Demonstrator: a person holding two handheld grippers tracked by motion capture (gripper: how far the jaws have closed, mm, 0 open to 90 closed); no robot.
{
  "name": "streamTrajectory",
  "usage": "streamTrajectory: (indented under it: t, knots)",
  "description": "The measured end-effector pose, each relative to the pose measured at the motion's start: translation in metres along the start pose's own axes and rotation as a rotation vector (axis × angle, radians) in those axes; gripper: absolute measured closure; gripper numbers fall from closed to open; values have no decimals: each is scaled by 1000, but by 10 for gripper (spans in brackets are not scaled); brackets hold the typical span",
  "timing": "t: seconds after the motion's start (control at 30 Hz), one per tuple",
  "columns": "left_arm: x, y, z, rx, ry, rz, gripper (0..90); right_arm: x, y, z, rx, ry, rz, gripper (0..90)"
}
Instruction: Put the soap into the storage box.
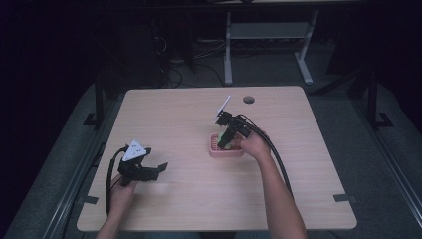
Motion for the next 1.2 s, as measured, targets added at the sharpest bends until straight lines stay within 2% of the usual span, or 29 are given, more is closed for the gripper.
streamTrajectory:
  t: [0.37,0.6,0.8,1.2]
  knots:
    - [0,0,0,-3,0,-5,144,0,-1,-1,-5,-10,8,255]
    - [0,0,0,2,-1,-1,144,1,-4,-1,5,-8,-3,254]
    - [0,0,0,-2,-2,-4,144,2,-4,1,11,-25,-5,255]
    - [0,0,0,-5,-3,-3,144,7,-10,17,67,8,-45,231]
Point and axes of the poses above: each handheld gripper's, and its own axes: z roughly backward along the jaws, y roughly out of its top, x roughly to its right, the point moved 1 cm from there along -z, roughly forward along the jaws, and after that the axes turned 6 degrees about -y, right-handed, at the moved point
